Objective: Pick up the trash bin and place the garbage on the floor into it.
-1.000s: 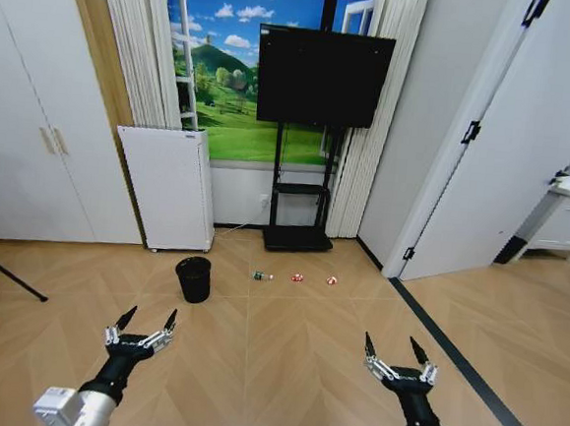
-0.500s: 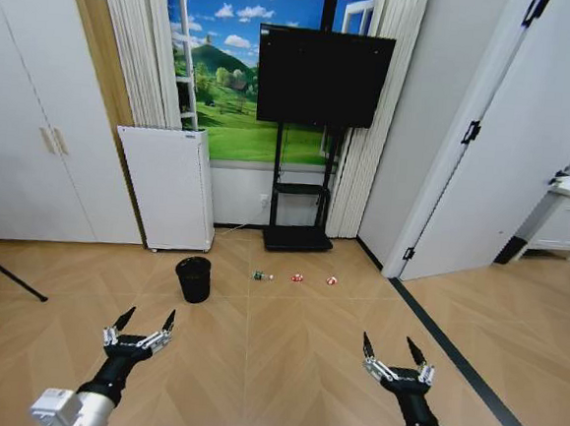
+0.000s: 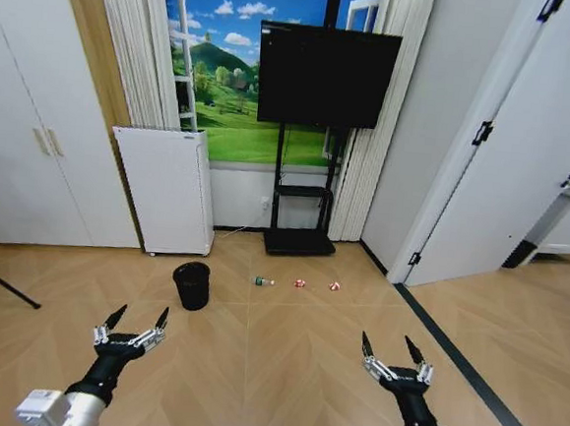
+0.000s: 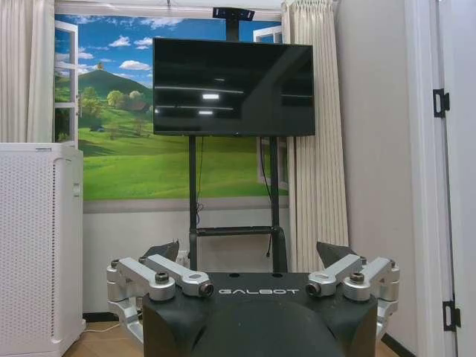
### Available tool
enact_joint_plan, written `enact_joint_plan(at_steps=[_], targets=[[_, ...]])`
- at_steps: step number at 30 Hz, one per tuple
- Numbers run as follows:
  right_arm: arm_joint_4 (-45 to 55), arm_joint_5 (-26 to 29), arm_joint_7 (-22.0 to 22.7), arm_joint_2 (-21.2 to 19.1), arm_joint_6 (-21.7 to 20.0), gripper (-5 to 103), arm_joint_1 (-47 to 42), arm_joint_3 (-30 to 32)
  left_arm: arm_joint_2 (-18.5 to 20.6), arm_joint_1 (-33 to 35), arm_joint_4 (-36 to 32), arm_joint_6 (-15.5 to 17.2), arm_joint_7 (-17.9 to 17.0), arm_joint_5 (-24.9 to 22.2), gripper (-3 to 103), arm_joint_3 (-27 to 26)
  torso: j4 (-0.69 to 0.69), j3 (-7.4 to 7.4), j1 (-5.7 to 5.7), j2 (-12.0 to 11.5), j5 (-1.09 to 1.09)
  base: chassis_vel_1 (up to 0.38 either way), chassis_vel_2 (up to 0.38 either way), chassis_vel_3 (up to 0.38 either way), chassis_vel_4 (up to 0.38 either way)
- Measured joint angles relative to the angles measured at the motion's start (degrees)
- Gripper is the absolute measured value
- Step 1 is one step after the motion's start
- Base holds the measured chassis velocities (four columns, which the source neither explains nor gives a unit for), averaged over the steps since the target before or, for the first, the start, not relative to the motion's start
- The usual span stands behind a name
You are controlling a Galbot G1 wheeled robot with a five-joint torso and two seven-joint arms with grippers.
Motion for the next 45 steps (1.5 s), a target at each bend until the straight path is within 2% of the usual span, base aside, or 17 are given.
enact_joint_plan(at_steps=[15,17,20,21,22,23,24,26,27,28,30,32,34,37,40,42,45], targets=[[0.0,-0.2,0.0,0.0,0.5,100,0.3,0.0,-0.7,0.0,-0.3,-0.3,-0.6,0.0,99,-0.4,0.01,0.00,0.01,0.0,-0.01,-0.331,0.333,0.329,-0.327],[-0.1,-0.5,0.0,0.0,0.5,100,0.3,0.0,-0.8,0.0,-0.3,-0.3,-0.6,0.0,99,-0.4,0.01,0.00,0.01,0.0,0.06,-0.367,0.351,0.342,-0.374],[-0.3,-1.1,0.0,0.0,0.8,100,0.3,-0.1,-1.0,0.1,-0.3,-0.3,-0.6,0.0,99,-0.4,0.00,0.00,0.02,0.0,-0.01,-0.348,0.367,0.339,-0.380],[-0.5,-1.4,0.0,0.0,0.9,100,0.3,-0.1,-1.2,0.1,-0.4,-0.3,-0.6,0.0,99,-0.4,0.00,0.00,0.01,0.0,0.08,-0.365,0.341,0.364,-0.335],[-0.6,-1.9,0.0,0.0,1.0,100,0.3,-0.1,-1.3,0.2,-0.3,-0.3,-0.7,0.3,99,-0.3,0.01,0.00,0.02,0.0,-0.06,-0.365,0.349,0.349,-0.335],[-0.6,-1.9,0.0,0.0,1.0,100,0.3,-0.1,-1.3,0.2,-0.3,-0.3,-0.7,0.3,99,-0.3,0.01,0.00,0.02,0.0,-0.06,-0.365,0.349,0.349,-0.335],[-0.8,-2.5,0.0,0.0,1.0,100,0.5,-0.2,-1.5,0.3,-0.3,-0.4,-0.8,0.7,99,-0.1,0.00,0.00,0.01,0.0,0.06,-0.349,0.355,0.328,-0.359],[-0.9,-2.6,0.0,0.0,1.0,100,0.6,-0.3,-1.5,0.3,-0.3,-0.5,-0.8,0.8,99,-0.1,0.01,0.00,0.00,0.0,0.08,-0.351,0.355,0.328,-0.359],[-1.1,-2.7,-0.1,0.0,1.1,100,0.7,-0.5,-1.4,0.4,-0.2,-0.5,-0.9,0.8,99,-0.1,0.01,-0.01,0.01,0.0,-0.05,-0.352,0.334,0.361,-0.339],[-1.2,-2.7,-0.2,0.0,1.1,100,0.9,-0.6,-1.4,0.4,-0.3,-0.5,-0.9,0.8,99,-0.1,0.00,0.00,0.01,0.0,0.03,-0.345,0.339,0.352,-0.339],[-1.3,-2.7,-0.2,0.0,1.1,100,0.9,-0.6,-1.4,0.5,-0.4,-0.5,-0.9,0.8,99,-0.2,0.00,-0.01,0.00,0.0,0.05,-0.345,0.355,0.350,-0.357],[-1.5,-2.7,-0.4,0.0,1.2,100,1.0,-0.7,-1.4,0.6,-0.4,-0.4,-1.0,0.8,99,-0.3,0.00,-0.01,0.00,0.0,-0.03,-0.358,0.359,0.355,-0.360],[-1.7,-2.4,-1.5,0.0,2.0,100,1.2,-0.7,-1.4,0.6,-0.4,-0.5,-1.0,0.9,99,-0.4,0.00,-0.01,0.00,0.0,0.03,-0.335,0.348,0.338,-0.344],[-2.3,-0.8,-4.4,0.0,5.3,100,1.6,-0.7,-1.6,0.7,-0.1,-1.1,-1.1,2.5,99,-0.5,0.00,-0.01,0.00,0.0,-0.01,-0.340,0.358,0.363,-0.358],[-2.3,-0.1,-4.7,0.0,5.7,100,1.6,-0.7,-1.7,0.7,0.1,-1.4,-1.1,3.1,98,-0.6,0.00,0.00,0.00,0.0,0.00,-0.340,0.326,0.358,-0.327],[-2.3,0.3,-4.8,0.0,5.9,100,1.6,-0.7,-1.8,0.7,0.4,-3.4,-1.0,3.5,100,-0.6,0.00,0.01,0.03,0.0,-0.01,-0.292,0.265,0.264,-0.272],[-2.3,0.3,-4.8,0.0,5.9,100,1.6,-0.7,-1.9,0.7,0.5,-4.4,-0.9,3.5,100,-0.6,0.00,0.02,0.05,0.0,0.02,-0.153,0.200,0.179,-0.148]])
